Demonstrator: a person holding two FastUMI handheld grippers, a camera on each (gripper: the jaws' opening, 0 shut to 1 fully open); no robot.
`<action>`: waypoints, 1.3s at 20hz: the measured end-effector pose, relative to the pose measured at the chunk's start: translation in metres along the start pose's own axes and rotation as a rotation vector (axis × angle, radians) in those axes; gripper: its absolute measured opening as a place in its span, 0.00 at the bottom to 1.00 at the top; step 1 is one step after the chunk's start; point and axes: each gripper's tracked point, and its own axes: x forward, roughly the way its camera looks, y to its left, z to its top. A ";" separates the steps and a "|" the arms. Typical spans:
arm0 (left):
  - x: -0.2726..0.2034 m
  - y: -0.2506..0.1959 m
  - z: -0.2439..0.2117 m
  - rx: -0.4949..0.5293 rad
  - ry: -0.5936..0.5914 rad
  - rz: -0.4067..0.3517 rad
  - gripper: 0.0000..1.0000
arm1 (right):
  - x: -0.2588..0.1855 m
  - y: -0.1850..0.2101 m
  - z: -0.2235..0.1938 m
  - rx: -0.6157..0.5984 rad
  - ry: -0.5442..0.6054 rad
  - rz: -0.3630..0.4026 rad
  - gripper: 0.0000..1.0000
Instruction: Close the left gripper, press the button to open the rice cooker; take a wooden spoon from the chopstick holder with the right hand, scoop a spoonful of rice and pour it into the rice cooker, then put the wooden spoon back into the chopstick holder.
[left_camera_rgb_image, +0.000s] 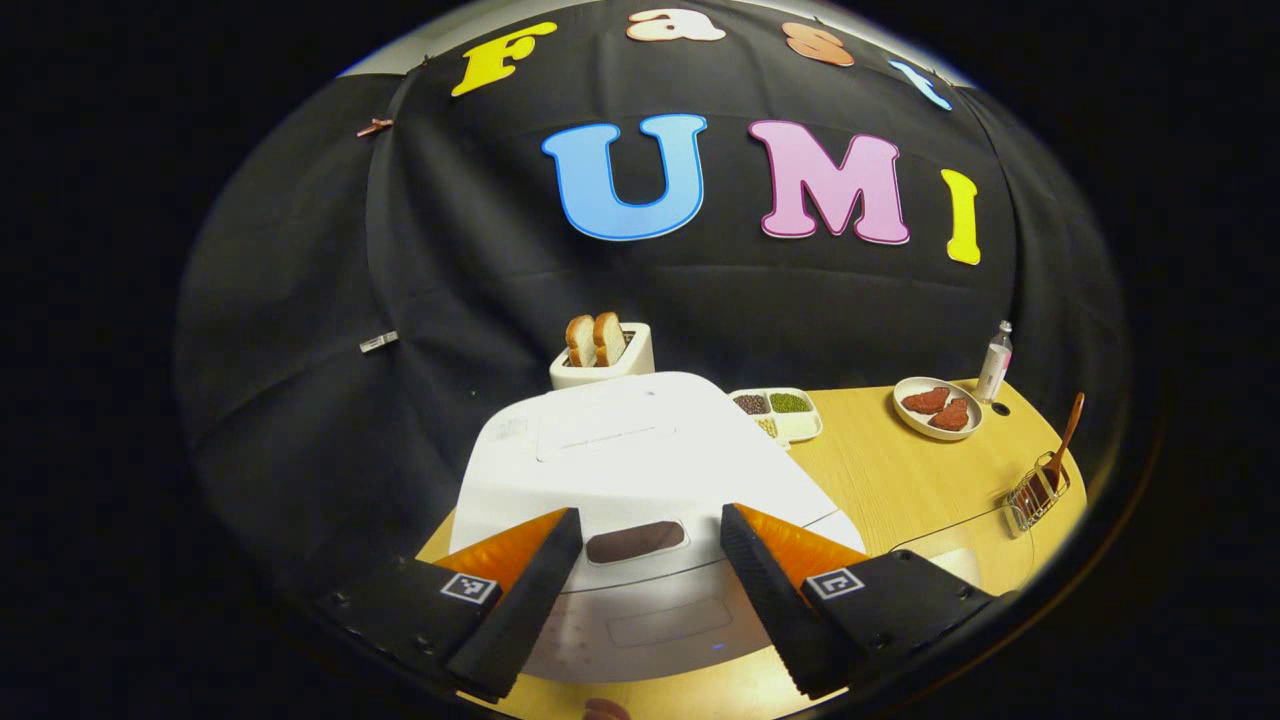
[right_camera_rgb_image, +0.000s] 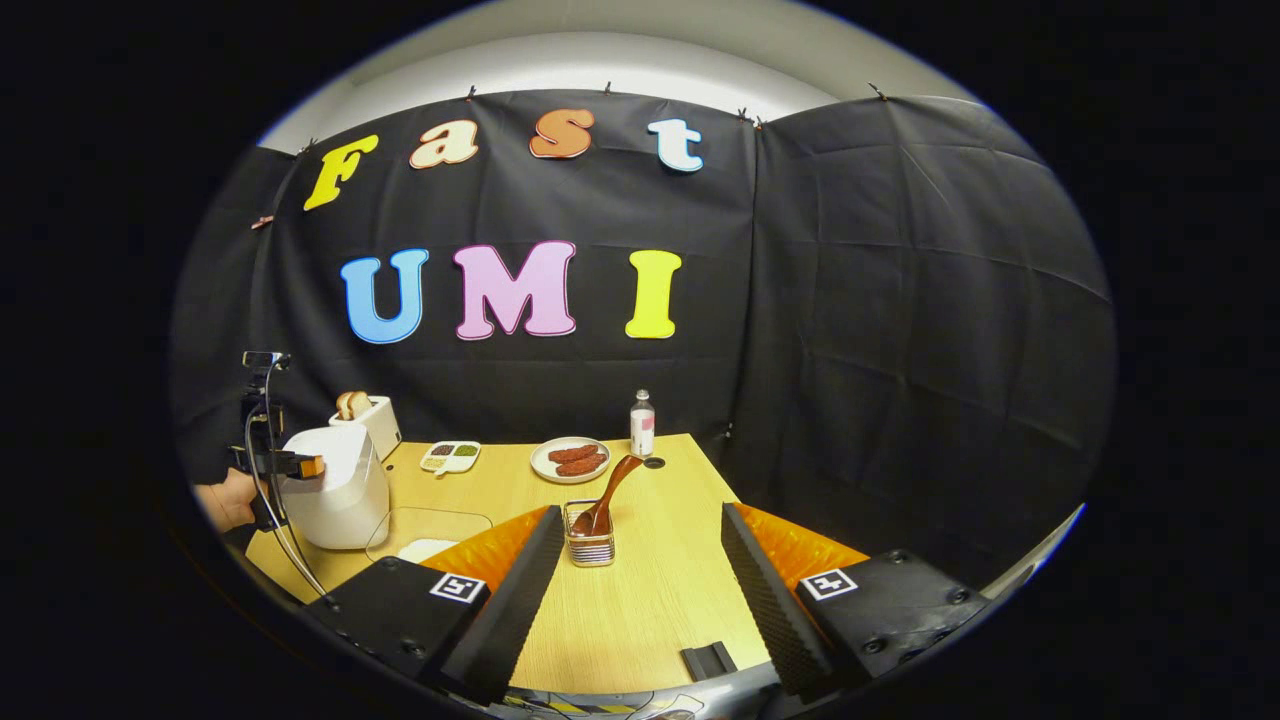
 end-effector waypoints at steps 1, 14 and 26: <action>-0.002 0.000 0.004 -0.003 -0.009 -0.003 0.96 | 0.000 0.001 0.001 -0.003 -0.004 0.002 0.98; -0.101 -0.001 0.064 -0.113 -0.258 -0.136 0.97 | 0.006 0.023 0.018 -0.042 -0.037 0.062 0.98; -0.235 0.015 0.106 -0.149 -0.429 -0.221 0.96 | 0.016 0.083 0.048 -0.065 -0.101 0.168 0.98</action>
